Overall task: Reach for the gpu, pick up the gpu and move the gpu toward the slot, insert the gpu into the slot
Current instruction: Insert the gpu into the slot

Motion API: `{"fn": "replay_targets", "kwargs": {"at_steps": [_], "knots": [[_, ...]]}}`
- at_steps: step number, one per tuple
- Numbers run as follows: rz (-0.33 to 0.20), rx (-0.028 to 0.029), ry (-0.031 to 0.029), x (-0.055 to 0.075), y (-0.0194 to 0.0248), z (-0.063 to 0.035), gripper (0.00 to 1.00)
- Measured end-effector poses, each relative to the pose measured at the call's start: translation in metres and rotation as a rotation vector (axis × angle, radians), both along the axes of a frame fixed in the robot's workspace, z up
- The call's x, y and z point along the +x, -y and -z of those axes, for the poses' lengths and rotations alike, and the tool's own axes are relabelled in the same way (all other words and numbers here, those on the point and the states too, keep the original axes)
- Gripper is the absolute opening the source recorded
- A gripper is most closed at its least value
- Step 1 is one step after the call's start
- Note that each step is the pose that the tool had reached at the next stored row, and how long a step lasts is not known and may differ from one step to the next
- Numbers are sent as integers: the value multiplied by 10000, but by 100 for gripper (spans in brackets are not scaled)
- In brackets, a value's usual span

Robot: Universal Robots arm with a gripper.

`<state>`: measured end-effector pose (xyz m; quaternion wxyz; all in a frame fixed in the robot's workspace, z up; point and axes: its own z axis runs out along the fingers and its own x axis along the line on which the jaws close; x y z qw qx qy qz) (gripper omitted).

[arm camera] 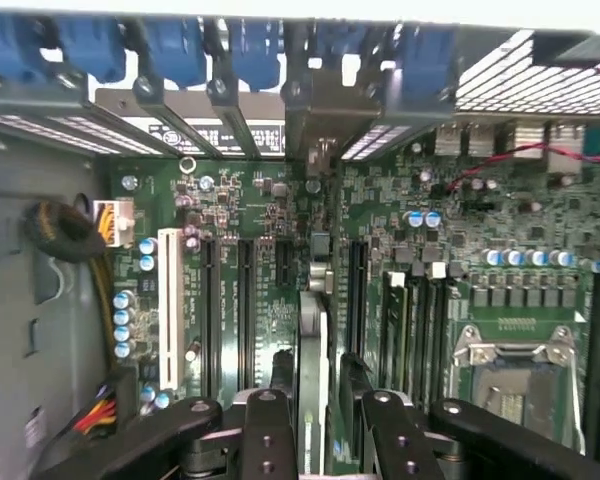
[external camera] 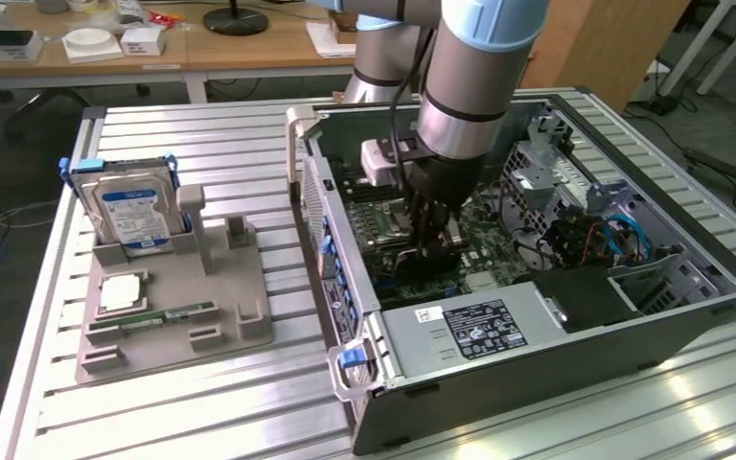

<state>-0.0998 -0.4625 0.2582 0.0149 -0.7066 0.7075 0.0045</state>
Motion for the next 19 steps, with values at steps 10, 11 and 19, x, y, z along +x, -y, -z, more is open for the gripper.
{"fn": "replay_targets", "kwargs": {"at_steps": [10, 11, 19], "knots": [[0, 0, 2, 0, 0, -157, 33], [0, 0, 1, 0, 0, -157, 33], [0, -2, 0, 0, 0, -158, 10]]}}
